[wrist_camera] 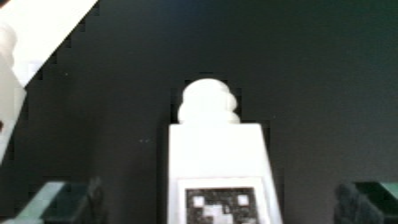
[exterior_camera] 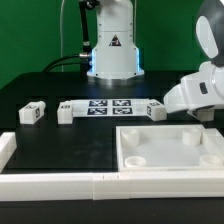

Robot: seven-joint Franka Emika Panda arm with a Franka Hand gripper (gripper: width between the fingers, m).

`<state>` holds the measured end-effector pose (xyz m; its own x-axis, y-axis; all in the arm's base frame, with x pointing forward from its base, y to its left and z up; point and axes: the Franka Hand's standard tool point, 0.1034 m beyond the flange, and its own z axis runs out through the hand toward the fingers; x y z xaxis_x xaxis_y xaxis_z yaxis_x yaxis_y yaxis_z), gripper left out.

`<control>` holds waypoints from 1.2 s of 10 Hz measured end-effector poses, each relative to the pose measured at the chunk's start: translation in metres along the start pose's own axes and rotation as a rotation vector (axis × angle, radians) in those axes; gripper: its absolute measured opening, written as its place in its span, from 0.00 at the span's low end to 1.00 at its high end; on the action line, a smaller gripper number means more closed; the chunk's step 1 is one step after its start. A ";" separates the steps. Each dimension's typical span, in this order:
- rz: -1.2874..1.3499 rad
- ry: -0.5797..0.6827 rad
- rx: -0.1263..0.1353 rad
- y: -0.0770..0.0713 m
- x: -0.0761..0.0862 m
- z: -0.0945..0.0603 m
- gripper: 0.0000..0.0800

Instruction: Assemble one leg

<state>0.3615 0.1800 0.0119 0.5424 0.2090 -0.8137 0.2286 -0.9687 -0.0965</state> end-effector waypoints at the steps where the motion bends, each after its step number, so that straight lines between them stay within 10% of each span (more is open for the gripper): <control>1: -0.004 0.006 0.001 0.000 0.002 0.000 0.81; 2: -0.007 0.012 0.002 0.000 0.003 0.000 0.81; 5: -0.016 0.013 0.002 0.000 0.003 0.001 0.36; 12: -0.017 -0.017 -0.009 0.004 -0.014 -0.014 0.36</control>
Offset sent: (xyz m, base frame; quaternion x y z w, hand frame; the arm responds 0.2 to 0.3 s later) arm 0.0000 0.0000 0.0000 0.0000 0.0000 0.0000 1.0000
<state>0.3660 0.1747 0.0304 0.5243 0.2231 -0.8218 0.2447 -0.9638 -0.1055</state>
